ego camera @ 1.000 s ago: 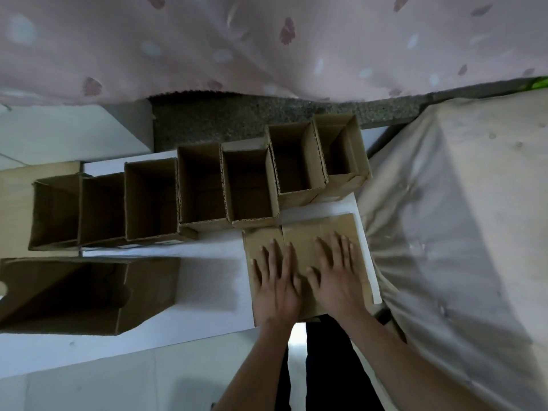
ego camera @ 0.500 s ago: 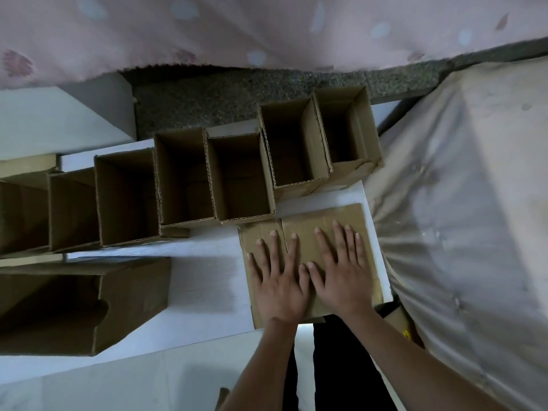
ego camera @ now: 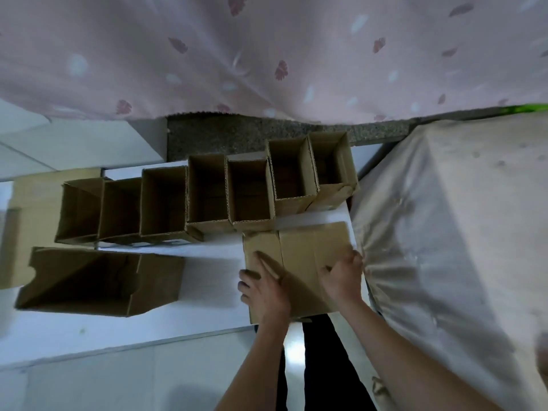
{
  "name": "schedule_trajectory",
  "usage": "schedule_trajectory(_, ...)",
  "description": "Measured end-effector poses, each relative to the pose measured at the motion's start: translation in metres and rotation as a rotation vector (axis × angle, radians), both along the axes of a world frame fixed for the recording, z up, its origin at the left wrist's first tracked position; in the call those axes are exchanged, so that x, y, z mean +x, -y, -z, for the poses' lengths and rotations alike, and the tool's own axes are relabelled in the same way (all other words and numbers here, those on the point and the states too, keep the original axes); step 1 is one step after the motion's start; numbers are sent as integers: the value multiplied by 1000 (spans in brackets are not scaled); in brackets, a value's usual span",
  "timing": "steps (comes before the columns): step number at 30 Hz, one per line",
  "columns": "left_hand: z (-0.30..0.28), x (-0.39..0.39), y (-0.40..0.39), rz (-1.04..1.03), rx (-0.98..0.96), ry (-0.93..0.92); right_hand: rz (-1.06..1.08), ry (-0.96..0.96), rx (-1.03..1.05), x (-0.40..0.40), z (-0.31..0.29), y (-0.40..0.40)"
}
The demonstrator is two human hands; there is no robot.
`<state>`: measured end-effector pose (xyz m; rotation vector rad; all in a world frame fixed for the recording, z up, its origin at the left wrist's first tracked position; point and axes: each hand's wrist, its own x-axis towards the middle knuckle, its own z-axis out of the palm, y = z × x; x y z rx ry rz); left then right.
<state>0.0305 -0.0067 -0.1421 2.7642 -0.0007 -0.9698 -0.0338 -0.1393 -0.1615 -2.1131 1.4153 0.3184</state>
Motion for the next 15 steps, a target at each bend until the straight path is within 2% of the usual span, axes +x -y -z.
schedule_trajectory(4, -12, 20, -8, -308, -118, -172, 232, -30, 105, 6, -16, 30)
schedule_trajectory(6, -21, 27, -16, -305, -166, -255, 286, 40, 197, -1, -23, 44)
schedule_trajectory(9, -40, 29, -25, -339, -342, -269, 362, 170, 306, -17, -42, 49)
schedule_trajectory(15, -90, 39, -45, -354, -663, -377, 317, 172, 320, -39, -87, 57)
